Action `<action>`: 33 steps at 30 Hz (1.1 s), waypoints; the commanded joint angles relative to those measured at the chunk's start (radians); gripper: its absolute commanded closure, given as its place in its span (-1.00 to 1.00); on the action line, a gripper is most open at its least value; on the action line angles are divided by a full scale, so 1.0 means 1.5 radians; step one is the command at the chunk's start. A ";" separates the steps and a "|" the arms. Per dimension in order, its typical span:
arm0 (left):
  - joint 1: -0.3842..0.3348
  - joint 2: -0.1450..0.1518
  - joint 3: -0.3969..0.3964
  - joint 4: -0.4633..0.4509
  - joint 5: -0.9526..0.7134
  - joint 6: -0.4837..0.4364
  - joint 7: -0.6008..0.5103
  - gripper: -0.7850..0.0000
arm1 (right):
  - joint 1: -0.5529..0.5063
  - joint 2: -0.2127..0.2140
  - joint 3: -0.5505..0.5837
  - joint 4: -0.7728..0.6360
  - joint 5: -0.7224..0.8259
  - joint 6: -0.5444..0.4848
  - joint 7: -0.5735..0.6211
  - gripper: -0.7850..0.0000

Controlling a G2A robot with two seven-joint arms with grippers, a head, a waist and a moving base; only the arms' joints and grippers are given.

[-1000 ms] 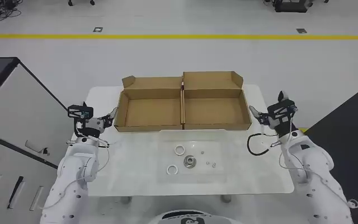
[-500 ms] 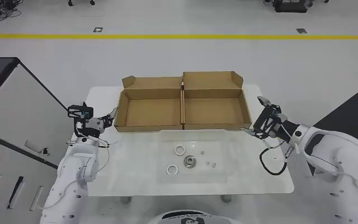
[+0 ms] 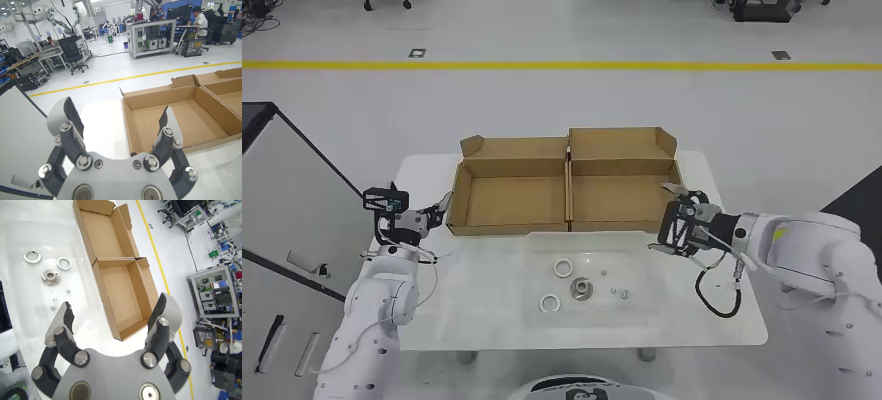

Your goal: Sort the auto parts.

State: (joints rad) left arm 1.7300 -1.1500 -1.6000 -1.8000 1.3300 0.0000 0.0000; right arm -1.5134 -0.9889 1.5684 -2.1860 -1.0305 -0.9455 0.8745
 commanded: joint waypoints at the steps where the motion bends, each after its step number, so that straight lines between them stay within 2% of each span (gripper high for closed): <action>1: 0.000 0.000 0.000 0.000 0.000 0.000 0.000 -1.00 | 0.021 0.011 -0.031 0.002 0.012 0.013 0.013 -1.00; 11: 0.000 0.000 0.000 0.000 0.000 0.000 0.000 -1.00 | 0.140 0.086 -0.219 0.023 0.093 0.099 0.099 -1.00; 17: 0.000 0.000 0.000 0.000 0.000 0.000 0.000 -1.00 | 0.232 0.125 -0.328 0.052 0.188 0.166 0.166 -1.00; 23: 0.000 0.000 0.000 0.000 0.000 0.000 0.000 -1.00 | 0.311 0.148 -0.435 0.087 0.264 0.211 0.211 -1.00; 33: 0.000 0.000 0.000 0.000 0.000 0.000 0.000 -1.00 | 0.383 0.169 -0.561 0.134 0.281 0.217 0.217 -1.00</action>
State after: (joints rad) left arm 1.7300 -1.1500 -1.6000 -1.8000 1.3300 0.0000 0.0000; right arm -0.9465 -0.7376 0.7423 -1.9907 -0.6073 -0.6187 1.2016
